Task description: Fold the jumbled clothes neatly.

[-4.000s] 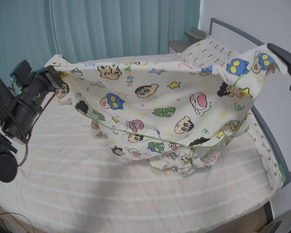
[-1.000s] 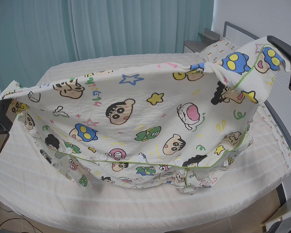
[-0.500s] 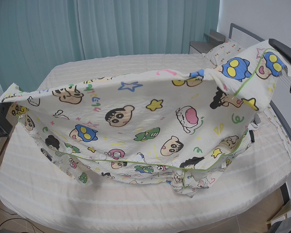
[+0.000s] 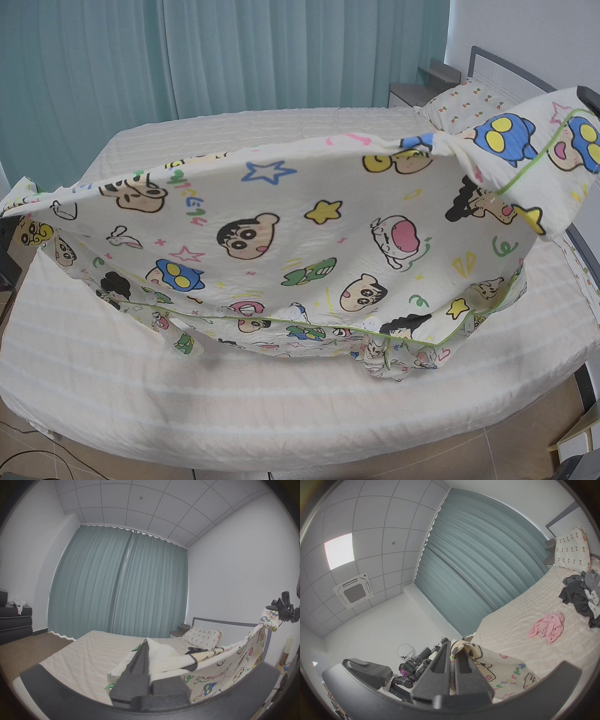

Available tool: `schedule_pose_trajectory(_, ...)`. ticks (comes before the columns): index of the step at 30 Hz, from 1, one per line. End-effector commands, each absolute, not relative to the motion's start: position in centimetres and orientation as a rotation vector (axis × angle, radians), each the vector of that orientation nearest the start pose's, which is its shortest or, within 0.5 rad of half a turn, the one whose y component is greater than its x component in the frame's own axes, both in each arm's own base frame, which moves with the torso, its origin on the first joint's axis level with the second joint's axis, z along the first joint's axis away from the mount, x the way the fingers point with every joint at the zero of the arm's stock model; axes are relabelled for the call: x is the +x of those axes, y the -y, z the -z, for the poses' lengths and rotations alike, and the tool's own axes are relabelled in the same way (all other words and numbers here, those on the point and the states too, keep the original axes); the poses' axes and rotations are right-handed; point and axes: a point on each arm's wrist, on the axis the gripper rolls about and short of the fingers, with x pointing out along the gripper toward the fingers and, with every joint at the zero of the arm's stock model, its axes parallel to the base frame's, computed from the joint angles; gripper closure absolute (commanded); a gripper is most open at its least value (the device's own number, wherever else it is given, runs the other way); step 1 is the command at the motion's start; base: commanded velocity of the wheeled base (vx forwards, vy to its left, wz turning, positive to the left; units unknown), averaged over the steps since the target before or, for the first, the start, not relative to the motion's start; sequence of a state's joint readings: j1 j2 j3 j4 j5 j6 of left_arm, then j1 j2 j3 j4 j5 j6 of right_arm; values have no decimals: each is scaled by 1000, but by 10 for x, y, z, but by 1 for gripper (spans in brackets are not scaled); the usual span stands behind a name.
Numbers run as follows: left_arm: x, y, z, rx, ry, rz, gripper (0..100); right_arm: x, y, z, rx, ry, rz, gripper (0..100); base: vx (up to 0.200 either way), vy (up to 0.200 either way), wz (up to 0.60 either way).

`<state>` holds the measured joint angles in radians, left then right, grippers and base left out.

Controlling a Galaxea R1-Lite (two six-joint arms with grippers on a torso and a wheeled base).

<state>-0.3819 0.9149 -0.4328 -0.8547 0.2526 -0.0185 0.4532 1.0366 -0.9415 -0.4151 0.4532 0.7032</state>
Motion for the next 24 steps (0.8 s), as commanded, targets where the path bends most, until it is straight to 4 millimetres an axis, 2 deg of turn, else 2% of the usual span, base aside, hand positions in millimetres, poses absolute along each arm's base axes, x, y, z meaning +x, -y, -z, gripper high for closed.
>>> schedule_pose_trajectory(1,92,31,-261,-137,360,132,100,98,-59,-351,646,30,-987,100,-200,0,0)
schedule_pose_trajectory(5,84,28,-259,-129,336,135,100,92,-56,-355,645,53,-994,100,-200,0,0)
schedule_pose_trajectory(16,79,26,-257,-117,301,137,100,91,-55,-361,645,75,-993,100,0,0,0)
schedule_pose_trajectory(20,81,27,-258,-118,298,137,100,95,-56,-356,645,33,-978,100,0,0,0)
schedule_pose_trajectory(23,83,28,-251,-114,268,136,100,102,-59,-348,650,-21,-957,100,0,0,0)
schedule_pose_trajectory(24,87,29,-240,-100,223,136,100,108,-60,-342,651,-45,-934,100,0,0,0)
